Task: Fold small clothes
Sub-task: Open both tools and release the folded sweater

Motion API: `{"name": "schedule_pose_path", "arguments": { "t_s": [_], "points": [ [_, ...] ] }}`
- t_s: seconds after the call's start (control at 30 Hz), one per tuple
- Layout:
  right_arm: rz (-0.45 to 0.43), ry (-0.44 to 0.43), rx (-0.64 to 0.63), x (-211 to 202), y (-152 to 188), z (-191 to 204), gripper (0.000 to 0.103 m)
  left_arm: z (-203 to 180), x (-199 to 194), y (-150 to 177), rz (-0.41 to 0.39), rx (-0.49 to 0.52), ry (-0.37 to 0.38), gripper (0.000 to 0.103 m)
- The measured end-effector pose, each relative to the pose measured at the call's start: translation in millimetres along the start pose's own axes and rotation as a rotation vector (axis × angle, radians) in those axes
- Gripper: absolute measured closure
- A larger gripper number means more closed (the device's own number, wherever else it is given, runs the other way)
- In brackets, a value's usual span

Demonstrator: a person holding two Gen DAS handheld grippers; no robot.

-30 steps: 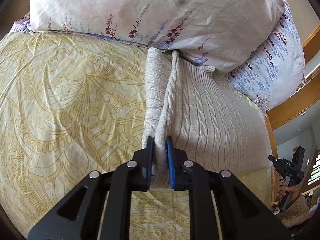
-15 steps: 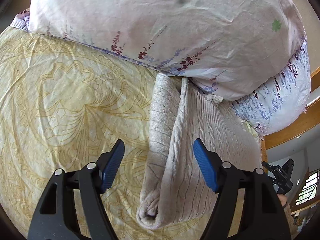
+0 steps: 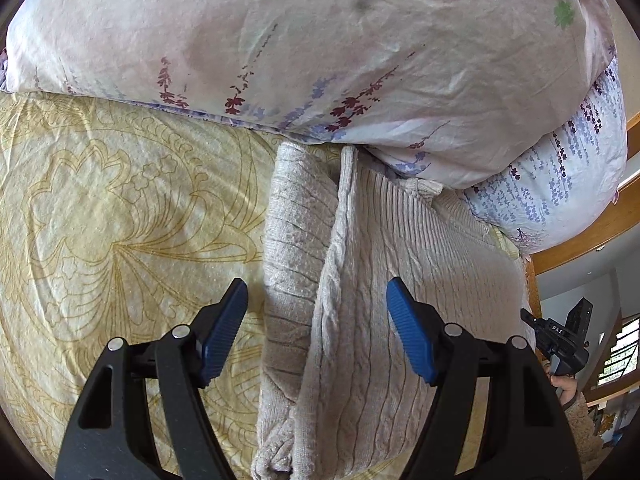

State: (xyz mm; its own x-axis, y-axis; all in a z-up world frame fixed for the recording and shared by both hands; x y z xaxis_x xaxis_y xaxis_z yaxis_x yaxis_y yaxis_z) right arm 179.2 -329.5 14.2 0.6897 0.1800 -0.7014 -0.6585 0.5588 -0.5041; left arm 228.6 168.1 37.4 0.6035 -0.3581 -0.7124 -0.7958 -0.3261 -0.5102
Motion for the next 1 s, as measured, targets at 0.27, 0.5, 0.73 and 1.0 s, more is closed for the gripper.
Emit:
{"name": "schedule_pose_path", "arguments": {
  "t_s": [0.27,0.5,0.73,1.0],
  "points": [
    [-0.101,0.308,-0.269,-15.3,-14.8,36.2,0.046,2.1,1.5,-1.3,-0.003,-0.024,0.029,0.032],
    [-0.087,0.128,-0.551,-6.3,21.5,130.2,0.025,5.2,2.0,-3.5,0.003,-0.049,0.058,0.033],
    [-0.002,0.063,-0.636,27.3,60.7,174.6,0.025,6.5,1.9,-1.7,0.01,-0.092,0.095,0.036],
    [0.011,0.08,-0.652,32.9,74.4,174.4,0.017,14.4,1.8,1.0,0.02,-0.159,0.127,0.058]
  ]
}}
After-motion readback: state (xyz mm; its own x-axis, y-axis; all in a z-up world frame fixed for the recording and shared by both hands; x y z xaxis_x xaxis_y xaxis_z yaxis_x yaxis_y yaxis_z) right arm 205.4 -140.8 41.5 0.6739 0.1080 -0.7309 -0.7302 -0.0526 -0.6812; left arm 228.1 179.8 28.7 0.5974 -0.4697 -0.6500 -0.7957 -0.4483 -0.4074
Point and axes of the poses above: each gripper's, at about its wrist camera, not at the fingertips, and x roughly the way its jaws point, z to its left, y to its underside, the point moved 3 cm from there along x, roughly the way its jaws point, and after that the axes turned 12 degrees about -z, right-handed, at the moved point
